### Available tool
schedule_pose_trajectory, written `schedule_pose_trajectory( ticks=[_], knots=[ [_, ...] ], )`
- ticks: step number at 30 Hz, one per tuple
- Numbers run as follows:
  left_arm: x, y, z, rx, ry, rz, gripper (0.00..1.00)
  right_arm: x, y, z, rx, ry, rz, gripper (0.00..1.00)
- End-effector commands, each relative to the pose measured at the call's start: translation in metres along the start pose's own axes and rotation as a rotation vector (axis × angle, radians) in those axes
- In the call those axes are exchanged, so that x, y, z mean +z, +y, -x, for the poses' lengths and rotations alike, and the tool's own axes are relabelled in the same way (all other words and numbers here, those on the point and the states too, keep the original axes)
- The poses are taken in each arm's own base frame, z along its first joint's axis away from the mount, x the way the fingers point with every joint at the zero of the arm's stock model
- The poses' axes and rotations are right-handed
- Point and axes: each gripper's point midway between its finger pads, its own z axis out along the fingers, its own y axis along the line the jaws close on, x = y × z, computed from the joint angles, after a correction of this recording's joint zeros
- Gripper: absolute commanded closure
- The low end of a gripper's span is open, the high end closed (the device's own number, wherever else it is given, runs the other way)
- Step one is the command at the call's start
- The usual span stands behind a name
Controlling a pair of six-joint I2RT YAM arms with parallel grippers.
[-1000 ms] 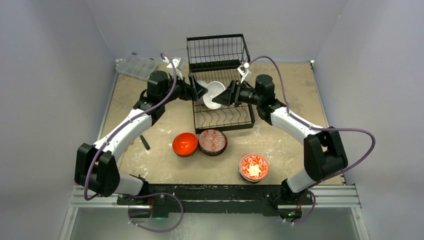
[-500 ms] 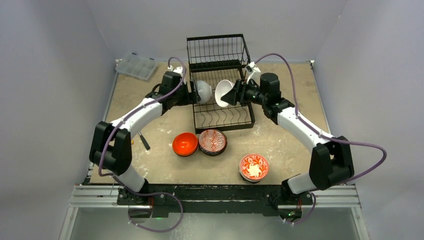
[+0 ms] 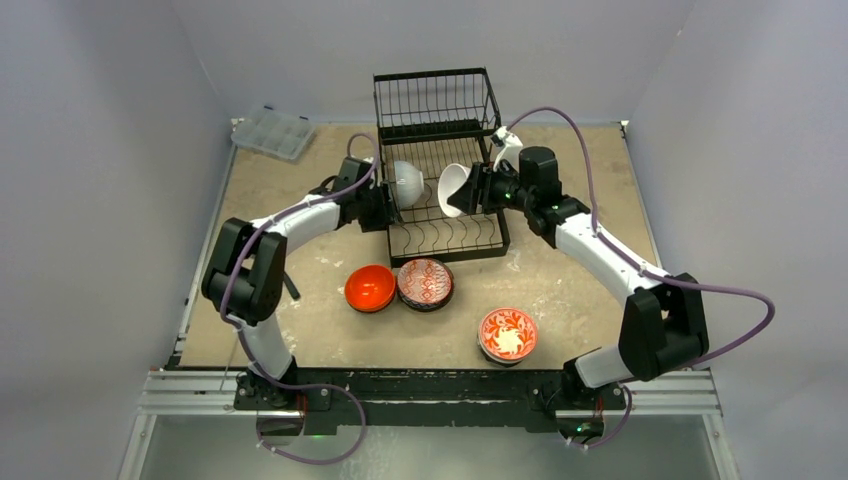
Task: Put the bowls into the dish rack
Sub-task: Adjust the dish rack at the center of the board.
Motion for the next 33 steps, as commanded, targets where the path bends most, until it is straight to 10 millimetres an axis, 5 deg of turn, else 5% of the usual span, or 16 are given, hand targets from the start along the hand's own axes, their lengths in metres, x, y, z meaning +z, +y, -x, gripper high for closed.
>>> schedule_pose_trajectory(
  ticks=[1,10,21,33],
  knots=[
    [0.007,-0.013,-0.011,-0.025,0.035,-0.069,0.59,-0.013,0.016,0.037,-0.088,-0.097,0.012,1.0],
    [0.016,-0.03,-0.033,0.006,0.1,-0.132,0.99,-0.009,0.003,0.035,-0.1,-0.079,-0.048,1.0],
    [0.018,-0.051,-0.06,0.073,0.148,-0.139,1.0,-0.009,-0.012,0.035,-0.12,-0.074,-0.124,1.0],
    [0.012,-0.075,-0.066,0.021,0.144,-0.198,1.0,-0.015,-0.044,0.037,-0.166,-0.074,-0.295,1.0]
  ],
)
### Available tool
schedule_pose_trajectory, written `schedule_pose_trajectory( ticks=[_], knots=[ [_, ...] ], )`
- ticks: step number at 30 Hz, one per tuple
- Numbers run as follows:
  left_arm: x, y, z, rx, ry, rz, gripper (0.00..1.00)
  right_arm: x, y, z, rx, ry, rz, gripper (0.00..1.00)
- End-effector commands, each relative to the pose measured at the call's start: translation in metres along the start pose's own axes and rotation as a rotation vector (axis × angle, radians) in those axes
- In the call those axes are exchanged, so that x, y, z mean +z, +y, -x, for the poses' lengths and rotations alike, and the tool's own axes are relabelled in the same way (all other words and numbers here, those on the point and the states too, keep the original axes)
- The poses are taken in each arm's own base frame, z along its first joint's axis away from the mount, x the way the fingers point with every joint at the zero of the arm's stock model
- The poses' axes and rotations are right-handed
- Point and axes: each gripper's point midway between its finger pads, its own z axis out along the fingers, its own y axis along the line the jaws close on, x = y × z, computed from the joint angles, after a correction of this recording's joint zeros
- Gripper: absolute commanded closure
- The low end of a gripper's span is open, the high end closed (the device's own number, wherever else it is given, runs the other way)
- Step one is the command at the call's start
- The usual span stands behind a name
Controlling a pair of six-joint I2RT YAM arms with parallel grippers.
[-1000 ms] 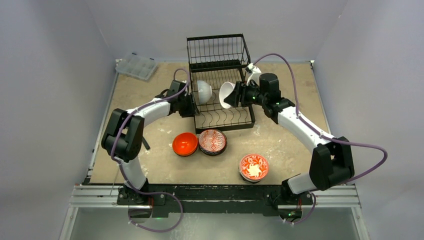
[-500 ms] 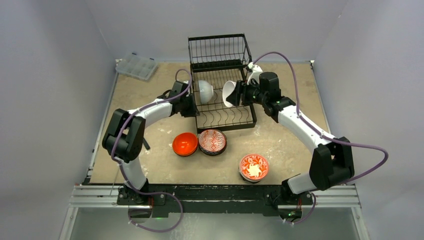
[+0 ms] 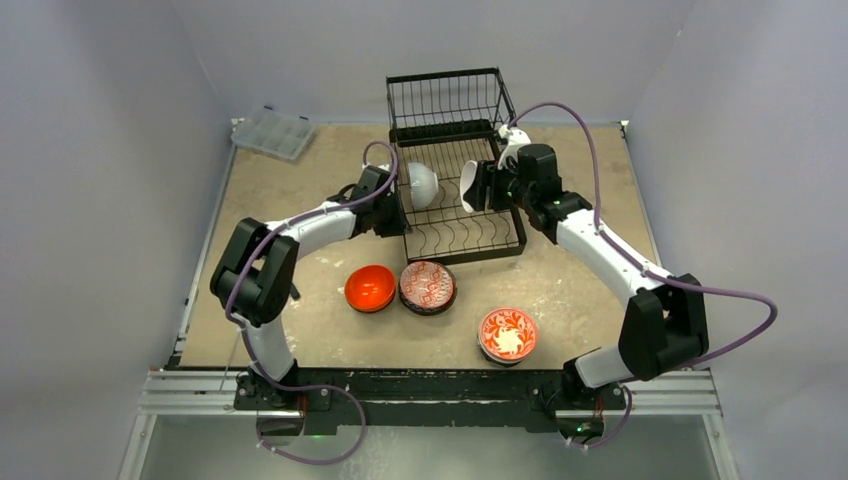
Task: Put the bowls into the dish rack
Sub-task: Adjust the dish rack at the center of the board.
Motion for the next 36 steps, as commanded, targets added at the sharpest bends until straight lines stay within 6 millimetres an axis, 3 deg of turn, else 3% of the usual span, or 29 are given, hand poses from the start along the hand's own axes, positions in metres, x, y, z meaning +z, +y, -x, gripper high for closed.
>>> schedule_pose_trajectory(
  ticks=[1,15,27,32,34,36],
  knots=[
    [-0.006,-0.049,-0.035,0.007,0.121,-0.195,1.0,-0.005,-0.006,0.027,-0.055,-0.069,-0.053,1.0],
    [-0.021,-0.051,-0.05,-0.011,0.116,-0.198,1.0,0.0,-0.013,0.017,-0.066,-0.043,-0.071,1.0],
    [-0.032,-0.06,-0.051,0.005,0.088,-0.208,1.0,0.004,-0.015,0.012,-0.066,-0.026,-0.072,1.0],
    [-0.038,-0.059,-0.04,0.054,0.056,-0.178,0.83,0.004,-0.016,0.008,-0.068,-0.016,-0.078,1.0],
    [-0.042,-0.059,-0.032,0.066,0.029,-0.163,0.63,0.005,-0.017,0.006,-0.068,-0.011,-0.078,1.0],
    [-0.046,-0.059,-0.027,0.076,0.007,-0.157,0.52,0.005,-0.017,0.005,-0.067,-0.008,-0.077,1.0]
  ],
)
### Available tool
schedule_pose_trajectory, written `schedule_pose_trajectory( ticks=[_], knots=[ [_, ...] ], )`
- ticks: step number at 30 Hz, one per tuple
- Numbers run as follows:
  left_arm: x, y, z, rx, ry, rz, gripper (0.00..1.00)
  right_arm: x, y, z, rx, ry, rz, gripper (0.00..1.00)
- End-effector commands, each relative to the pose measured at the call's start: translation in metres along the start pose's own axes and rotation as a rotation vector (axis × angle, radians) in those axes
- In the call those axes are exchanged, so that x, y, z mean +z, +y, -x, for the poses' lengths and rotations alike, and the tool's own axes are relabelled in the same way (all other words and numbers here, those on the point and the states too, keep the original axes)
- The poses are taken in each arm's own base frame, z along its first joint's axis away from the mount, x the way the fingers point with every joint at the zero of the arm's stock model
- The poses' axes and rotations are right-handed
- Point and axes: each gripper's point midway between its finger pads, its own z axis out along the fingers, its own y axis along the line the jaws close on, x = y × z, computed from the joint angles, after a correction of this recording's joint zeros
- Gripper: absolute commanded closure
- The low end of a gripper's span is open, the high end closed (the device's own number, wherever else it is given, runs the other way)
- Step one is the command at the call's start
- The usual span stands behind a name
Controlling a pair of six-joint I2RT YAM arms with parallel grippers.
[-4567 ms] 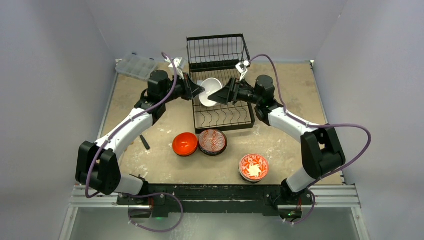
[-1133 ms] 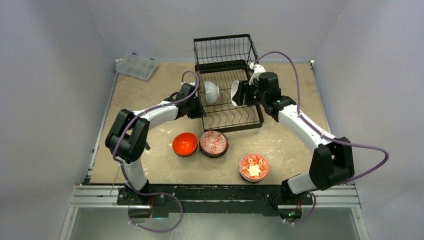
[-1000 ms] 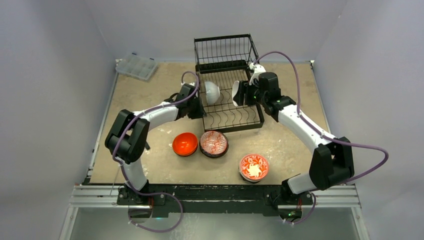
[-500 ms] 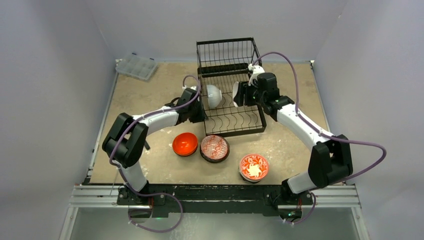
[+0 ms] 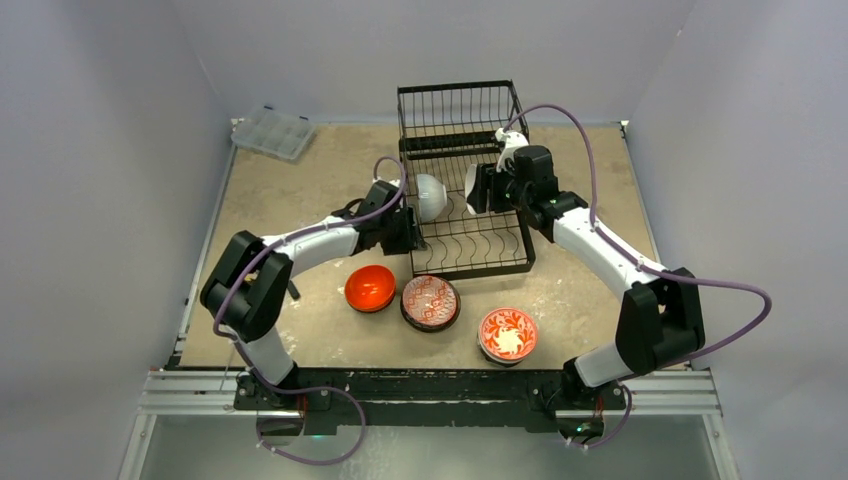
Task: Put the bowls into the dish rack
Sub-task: Adjust the dish rack at the center of the board.
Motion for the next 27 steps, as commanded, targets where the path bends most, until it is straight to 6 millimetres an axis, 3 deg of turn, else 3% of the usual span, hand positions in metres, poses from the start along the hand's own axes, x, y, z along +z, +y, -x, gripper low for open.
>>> schedule_pose_trajectory(
  ticks=[1,5,10,18,21,27],
  knots=[
    [-0.031,-0.042,0.014,0.065,-0.029,-0.13,0.5,-0.002,0.001,0.014,-0.023,-0.038,0.003,1.0],
    [-0.032,-0.042,0.015,0.069,-0.031,-0.138,0.41,0.0,0.001,0.01,-0.022,-0.03,0.007,1.0],
    [-0.026,-0.041,0.007,0.058,0.002,-0.161,0.44,0.0,0.003,0.011,-0.022,-0.03,0.011,1.0],
    [-0.019,-0.061,-0.007,0.042,0.056,-0.277,0.5,-0.001,0.0,0.008,-0.027,-0.025,0.0,1.0],
    [-0.021,-0.071,-0.009,0.067,0.059,-0.312,0.5,0.0,-0.003,0.006,-0.029,-0.022,-0.009,1.0],
    [-0.03,-0.066,0.0,0.113,0.017,-0.264,0.44,0.003,-0.007,0.0,-0.035,-0.004,-0.028,1.0]
  ],
)
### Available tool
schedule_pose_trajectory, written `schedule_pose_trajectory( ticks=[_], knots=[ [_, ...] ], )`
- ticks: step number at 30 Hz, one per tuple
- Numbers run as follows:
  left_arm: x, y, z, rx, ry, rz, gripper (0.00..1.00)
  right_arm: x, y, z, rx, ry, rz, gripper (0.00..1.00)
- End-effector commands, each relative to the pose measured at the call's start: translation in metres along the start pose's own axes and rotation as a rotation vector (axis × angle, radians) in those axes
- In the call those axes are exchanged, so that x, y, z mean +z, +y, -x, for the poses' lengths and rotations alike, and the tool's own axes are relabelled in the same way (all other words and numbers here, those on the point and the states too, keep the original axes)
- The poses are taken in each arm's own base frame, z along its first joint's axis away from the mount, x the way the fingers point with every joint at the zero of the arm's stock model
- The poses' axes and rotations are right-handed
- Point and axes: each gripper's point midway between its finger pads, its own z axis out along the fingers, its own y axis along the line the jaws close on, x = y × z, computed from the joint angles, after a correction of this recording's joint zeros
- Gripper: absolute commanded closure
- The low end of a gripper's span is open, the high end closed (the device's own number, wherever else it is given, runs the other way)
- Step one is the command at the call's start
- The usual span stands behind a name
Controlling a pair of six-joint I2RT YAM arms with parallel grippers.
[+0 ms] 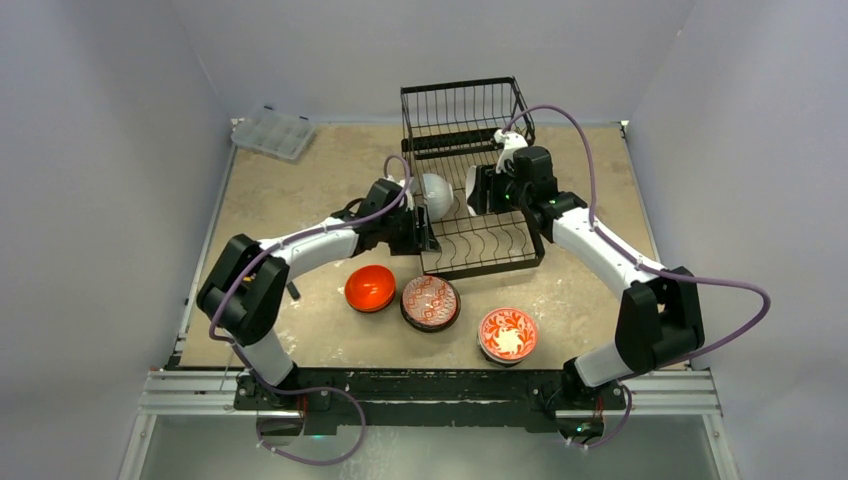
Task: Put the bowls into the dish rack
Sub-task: Adjust the dish rack at the center of the board, then place the bowl in the dish rack.
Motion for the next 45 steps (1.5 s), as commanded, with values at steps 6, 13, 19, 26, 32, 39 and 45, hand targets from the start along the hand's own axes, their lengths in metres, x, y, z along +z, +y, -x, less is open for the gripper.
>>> schedule_pose_trajectory(
  ticks=[6,13,19,26,32,39,45],
  knots=[
    [-0.043,-0.018,0.054,0.111,-0.181,0.015,0.35,0.007,-0.007,-0.006,-0.027,0.012,-0.019,1.0],
    [-0.092,0.008,0.108,0.044,-0.354,0.03,0.26,0.015,-0.011,-0.008,-0.026,0.016,-0.033,1.0],
    [-0.126,0.007,0.14,0.056,-0.509,0.049,0.08,0.022,-0.011,-0.01,-0.026,0.027,-0.029,1.0],
    [-0.12,0.018,0.142,0.08,-0.502,0.073,0.05,0.031,-0.016,-0.016,-0.035,0.052,-0.055,1.0],
    [-0.108,0.034,0.124,0.096,-0.437,0.103,0.05,0.04,-0.02,-0.023,-0.046,0.07,-0.085,1.0],
    [-0.089,0.035,0.115,0.085,-0.359,0.068,0.05,0.051,-0.019,-0.02,-0.055,0.07,-0.104,1.0],
    [-0.084,0.035,0.112,0.081,-0.343,0.06,0.05,0.055,-0.013,-0.011,-0.059,0.056,-0.096,1.0]
  ],
)
